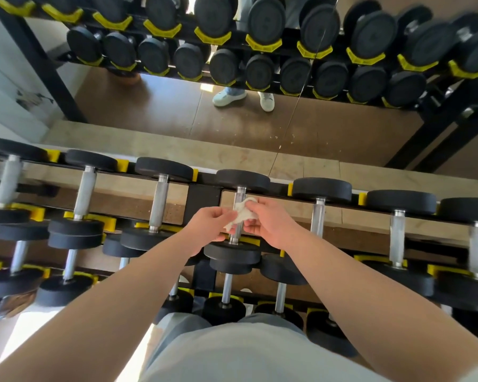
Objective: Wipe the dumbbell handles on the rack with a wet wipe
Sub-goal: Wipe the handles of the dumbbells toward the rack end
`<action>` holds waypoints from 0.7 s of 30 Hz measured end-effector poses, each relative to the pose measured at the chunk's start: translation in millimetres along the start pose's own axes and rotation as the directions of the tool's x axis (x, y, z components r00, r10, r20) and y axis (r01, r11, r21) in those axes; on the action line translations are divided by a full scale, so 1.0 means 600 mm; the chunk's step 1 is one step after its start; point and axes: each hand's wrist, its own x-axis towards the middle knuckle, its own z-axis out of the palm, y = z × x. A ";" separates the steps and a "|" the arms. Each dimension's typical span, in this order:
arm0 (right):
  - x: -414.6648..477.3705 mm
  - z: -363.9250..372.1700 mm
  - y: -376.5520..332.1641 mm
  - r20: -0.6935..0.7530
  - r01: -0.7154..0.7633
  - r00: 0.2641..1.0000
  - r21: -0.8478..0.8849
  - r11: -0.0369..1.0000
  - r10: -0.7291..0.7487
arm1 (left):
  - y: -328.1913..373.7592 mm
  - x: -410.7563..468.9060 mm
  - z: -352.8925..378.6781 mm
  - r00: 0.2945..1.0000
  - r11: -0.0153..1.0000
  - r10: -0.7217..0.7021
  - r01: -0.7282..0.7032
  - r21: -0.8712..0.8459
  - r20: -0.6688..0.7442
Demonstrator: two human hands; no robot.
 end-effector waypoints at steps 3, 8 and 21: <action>0.001 -0.003 0.002 0.030 0.069 0.997 -0.159 0.985 -0.065 | -0.004 0.008 0.002 0.989 0.997 -0.015 0.026 0.077 -0.149; 0.007 0.009 0.018 0.019 0.248 0.954 -0.613 0.750 -0.300 | 0.002 0.015 0.008 0.971 0.995 -0.095 0.098 0.003 -0.220; 0.019 -0.003 0.037 -0.050 0.283 0.880 -0.744 0.605 -0.472 | 0.008 0.021 -0.011 0.984 0.967 -0.169 0.178 -0.181 0.065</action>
